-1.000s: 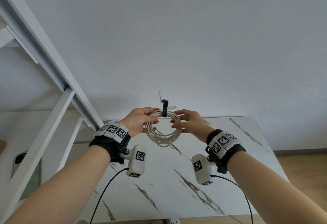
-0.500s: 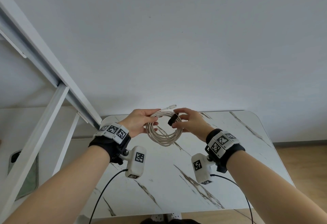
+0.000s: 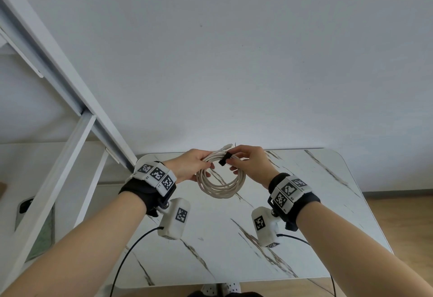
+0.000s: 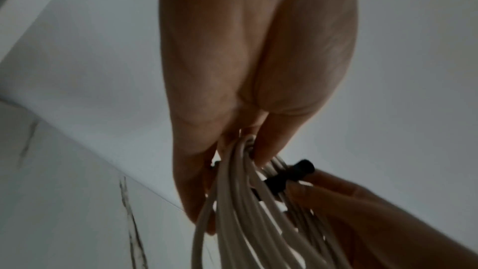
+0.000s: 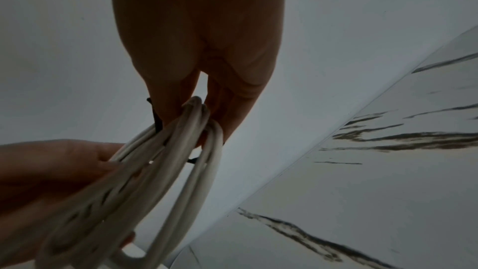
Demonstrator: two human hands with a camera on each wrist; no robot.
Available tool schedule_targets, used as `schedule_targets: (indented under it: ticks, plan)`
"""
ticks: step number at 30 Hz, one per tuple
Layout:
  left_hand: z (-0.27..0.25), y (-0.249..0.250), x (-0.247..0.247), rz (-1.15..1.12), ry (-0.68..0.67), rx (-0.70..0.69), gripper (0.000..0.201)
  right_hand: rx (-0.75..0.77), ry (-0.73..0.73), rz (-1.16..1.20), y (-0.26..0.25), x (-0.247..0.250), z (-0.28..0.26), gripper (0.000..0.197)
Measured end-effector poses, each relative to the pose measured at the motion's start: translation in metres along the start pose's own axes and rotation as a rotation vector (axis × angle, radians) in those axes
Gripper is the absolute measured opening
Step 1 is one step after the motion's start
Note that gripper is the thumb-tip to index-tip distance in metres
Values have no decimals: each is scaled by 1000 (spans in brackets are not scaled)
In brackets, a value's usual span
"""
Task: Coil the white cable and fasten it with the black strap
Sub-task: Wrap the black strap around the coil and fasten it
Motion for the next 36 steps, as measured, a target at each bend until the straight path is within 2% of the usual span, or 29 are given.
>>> schedule_targets:
  ticks: [4, 9, 14, 17, 21, 25, 29, 34, 36]
  plan:
    - [0, 3, -9, 202, 18, -14, 13, 22, -42, -41, -8, -5, -2, 14]
    - [0, 4, -10, 95, 38, -51, 28, 85, 30, -102, -16, -7, -1, 19]
    - [-1, 9, -5, 140, 89, -120, 28, 145, 45, -144, -31, -5, 1, 11]
    - [-1, 9, 0, 134, 81, -148, 16, 119, 34, -42, -41, -1, 2, 10]
    - [-5, 11, 1, 120, 54, -178, 37, 33, 2, 166, -53, 0, 0, 10]
    - [-14, 17, -4, 98, -13, -199, 28, 3, 21, 260, -60, 0, 0, 13]
    - [-18, 19, -9, 82, -72, -185, 31, -16, 106, 270, -58, 5, 3, 16]
    - [-25, 21, -12, -20, -104, -96, 27, -31, 165, 283, -56, 9, 4, 17]
    - [-26, 21, -12, 16, -109, -134, 23, -29, 177, 271, -56, 10, 4, 17]
Point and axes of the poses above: each hand's wrist, its own z-axis towards the middle knuckle, its own x-axis out of the back of the hand, y = z × x, the point moved 5 cm from there along z, towards the middle knuckle
